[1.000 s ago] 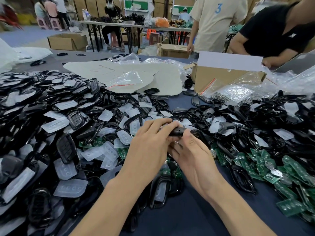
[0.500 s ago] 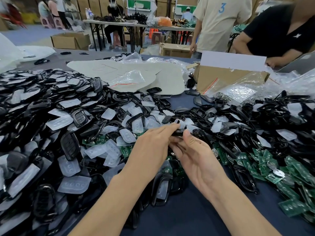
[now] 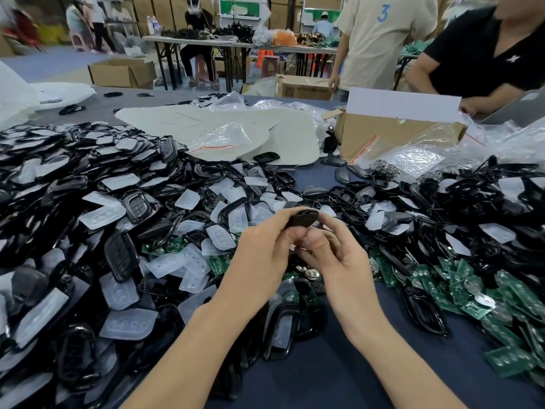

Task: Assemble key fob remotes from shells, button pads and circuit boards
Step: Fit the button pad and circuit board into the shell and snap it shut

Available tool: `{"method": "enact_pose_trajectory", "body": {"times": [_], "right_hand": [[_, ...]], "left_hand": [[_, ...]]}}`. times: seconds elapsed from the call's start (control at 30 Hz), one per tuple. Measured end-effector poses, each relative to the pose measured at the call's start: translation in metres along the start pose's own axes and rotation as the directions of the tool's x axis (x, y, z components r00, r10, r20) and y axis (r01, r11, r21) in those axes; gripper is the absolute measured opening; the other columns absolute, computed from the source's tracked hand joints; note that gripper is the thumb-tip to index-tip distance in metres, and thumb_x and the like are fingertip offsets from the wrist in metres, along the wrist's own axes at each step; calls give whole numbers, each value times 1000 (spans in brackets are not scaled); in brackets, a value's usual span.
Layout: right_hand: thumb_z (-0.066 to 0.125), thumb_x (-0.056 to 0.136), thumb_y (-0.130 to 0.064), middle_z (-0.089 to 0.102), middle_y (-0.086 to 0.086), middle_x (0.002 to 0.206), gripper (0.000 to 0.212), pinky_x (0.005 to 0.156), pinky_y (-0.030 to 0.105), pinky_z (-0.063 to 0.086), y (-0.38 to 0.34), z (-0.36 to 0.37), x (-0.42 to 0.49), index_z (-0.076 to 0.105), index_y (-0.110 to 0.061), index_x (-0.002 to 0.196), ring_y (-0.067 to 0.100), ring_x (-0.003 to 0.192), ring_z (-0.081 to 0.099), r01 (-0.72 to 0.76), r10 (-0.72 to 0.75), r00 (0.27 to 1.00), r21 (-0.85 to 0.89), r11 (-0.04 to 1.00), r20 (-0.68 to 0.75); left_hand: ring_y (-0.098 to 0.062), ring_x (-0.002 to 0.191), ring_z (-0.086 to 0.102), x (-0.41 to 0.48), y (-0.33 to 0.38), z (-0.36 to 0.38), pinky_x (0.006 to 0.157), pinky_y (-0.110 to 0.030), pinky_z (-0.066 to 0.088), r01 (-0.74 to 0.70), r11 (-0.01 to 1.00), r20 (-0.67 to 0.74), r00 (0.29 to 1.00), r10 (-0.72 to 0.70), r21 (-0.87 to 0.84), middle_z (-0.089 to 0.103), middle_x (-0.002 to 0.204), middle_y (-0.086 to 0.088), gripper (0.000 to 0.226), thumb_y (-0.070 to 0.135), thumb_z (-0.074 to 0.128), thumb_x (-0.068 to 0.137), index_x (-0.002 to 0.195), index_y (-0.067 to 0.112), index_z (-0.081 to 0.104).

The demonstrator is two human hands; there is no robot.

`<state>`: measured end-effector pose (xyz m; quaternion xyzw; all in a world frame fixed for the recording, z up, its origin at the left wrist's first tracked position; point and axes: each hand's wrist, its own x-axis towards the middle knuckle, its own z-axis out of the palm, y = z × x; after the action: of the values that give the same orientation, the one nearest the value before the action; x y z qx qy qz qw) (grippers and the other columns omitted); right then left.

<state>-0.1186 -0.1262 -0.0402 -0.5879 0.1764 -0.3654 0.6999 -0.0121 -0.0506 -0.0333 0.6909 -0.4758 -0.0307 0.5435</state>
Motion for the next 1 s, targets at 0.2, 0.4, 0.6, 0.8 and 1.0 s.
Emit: {"method": "enact_pose_trajectory", "body": {"times": [0.2,0.4,0.6,0.8,1.0], "right_hand": [[66,91,-39,70,-6,112,17,82,25,56,-9,-7,-2,70,-49,105,14,99,69,220,-249,967,-309,925,-57],[71,91,-11,71,-7,97,36,80,23,55,-11,-11,-2,74,-47,88,9,92,68,232,-282,954,-347,909,-100],[67,91,1,72,-6,92,47,79,13,50,-12,-12,-1,74,-45,83,7,89,68,203,-264,955,-349,915,-135],[66,92,2,73,-5,89,44,78,15,50,-16,-17,0,74,-41,82,6,86,67,220,-260,963,-341,914,-76],[65,94,1,76,-5,83,29,72,18,53,-32,-32,-13,75,-25,86,6,74,68,171,-186,981,-235,957,-45]], "left_hand": [[-1,58,53,-2,-2,-1,54,-11,37,1,999,93,996,4,-50,62,71,25,25,14,54,101,112,34,63],[-2,62,53,-4,-4,1,61,-14,42,-3,998,176,984,15,-69,64,77,24,33,10,52,101,117,37,62],[-5,52,42,-5,-3,2,53,-14,34,-32,998,168,985,42,-60,60,68,18,26,11,54,101,116,30,65],[-5,49,38,-7,-2,1,49,-12,30,-48,999,180,982,51,-18,55,62,22,26,11,54,101,115,30,65],[-20,68,58,-13,14,5,63,-39,48,-86,996,259,962,89,-26,67,81,3,14,36,43,105,110,39,56]]}}
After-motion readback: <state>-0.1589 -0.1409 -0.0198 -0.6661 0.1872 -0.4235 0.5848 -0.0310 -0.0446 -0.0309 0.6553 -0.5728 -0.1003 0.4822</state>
